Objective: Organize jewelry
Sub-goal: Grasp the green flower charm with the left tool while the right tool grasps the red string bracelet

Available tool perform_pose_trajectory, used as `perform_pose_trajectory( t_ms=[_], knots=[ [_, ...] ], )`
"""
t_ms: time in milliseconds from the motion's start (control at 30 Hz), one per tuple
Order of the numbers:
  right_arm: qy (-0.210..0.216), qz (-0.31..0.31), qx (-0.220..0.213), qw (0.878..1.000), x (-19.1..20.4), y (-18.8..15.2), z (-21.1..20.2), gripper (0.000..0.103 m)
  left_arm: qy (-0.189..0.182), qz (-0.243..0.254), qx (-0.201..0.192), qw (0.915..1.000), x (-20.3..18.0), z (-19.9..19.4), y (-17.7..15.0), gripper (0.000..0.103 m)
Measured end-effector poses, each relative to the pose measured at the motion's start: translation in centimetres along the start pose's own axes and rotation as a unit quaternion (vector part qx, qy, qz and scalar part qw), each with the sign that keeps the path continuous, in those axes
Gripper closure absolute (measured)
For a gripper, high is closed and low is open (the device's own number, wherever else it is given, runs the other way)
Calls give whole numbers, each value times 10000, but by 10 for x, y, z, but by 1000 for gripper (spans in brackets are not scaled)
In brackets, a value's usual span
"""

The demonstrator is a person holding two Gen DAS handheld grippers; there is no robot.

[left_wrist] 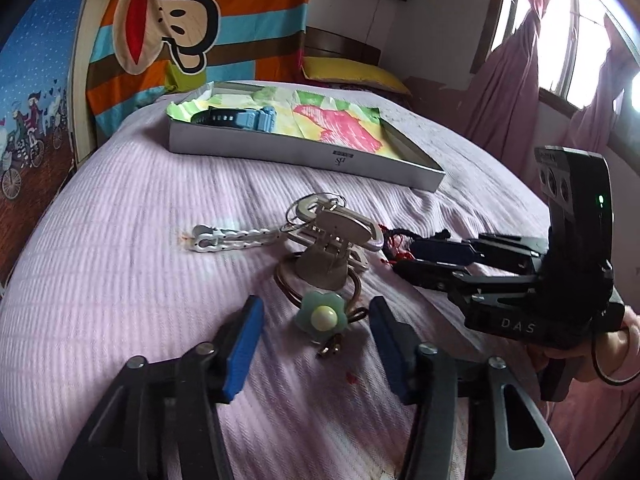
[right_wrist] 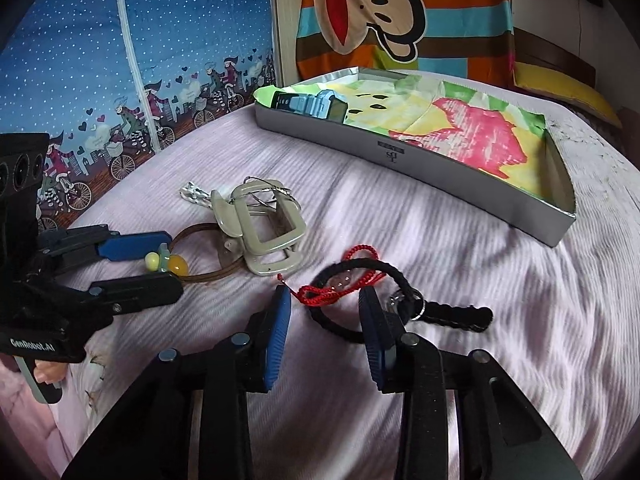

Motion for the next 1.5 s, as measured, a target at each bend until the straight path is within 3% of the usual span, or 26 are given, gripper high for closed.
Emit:
perform_pose_trajectory(
  t_ms=[300, 533, 833, 1000, 1267, 1500],
  knots=[
    [93, 109, -64, 9999, -3, 2, 0, 92, 32, 54, 15, 10000, -3, 1, -1, 69],
    [274, 238, -33, 9993, 1, 0, -7, 95, 76, 67, -53, 9999, -3, -2, -4, 79],
    [491, 332, -13, 9982, 6, -2, -21, 98, 190, 0, -204, 9996, -5, -12, -6, 80],
    [688, 400, -298, 9964, 6, 6, -43, 98, 214, -13, -292, 9993, -11, -28, -5, 81],
    [786, 476, -682, 9934, -2, 20, -62, 98, -205, -232, -329, 9990, -11, -50, 2, 81],
    [782, 505, -688, 9933, -4, 18, -60, 98, -259, -282, -580, 9976, -8, -66, 10, 81]
  ],
)
Point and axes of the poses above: each gripper's, at about its wrist camera, not at the fingertips, and z roughly the way its jaws point, x to its left, y to its top, the point moved 2 cm from there along z, roughly the way its jaws point, and after that the axes turned 12 degrees about y, right-handed, at the moved point
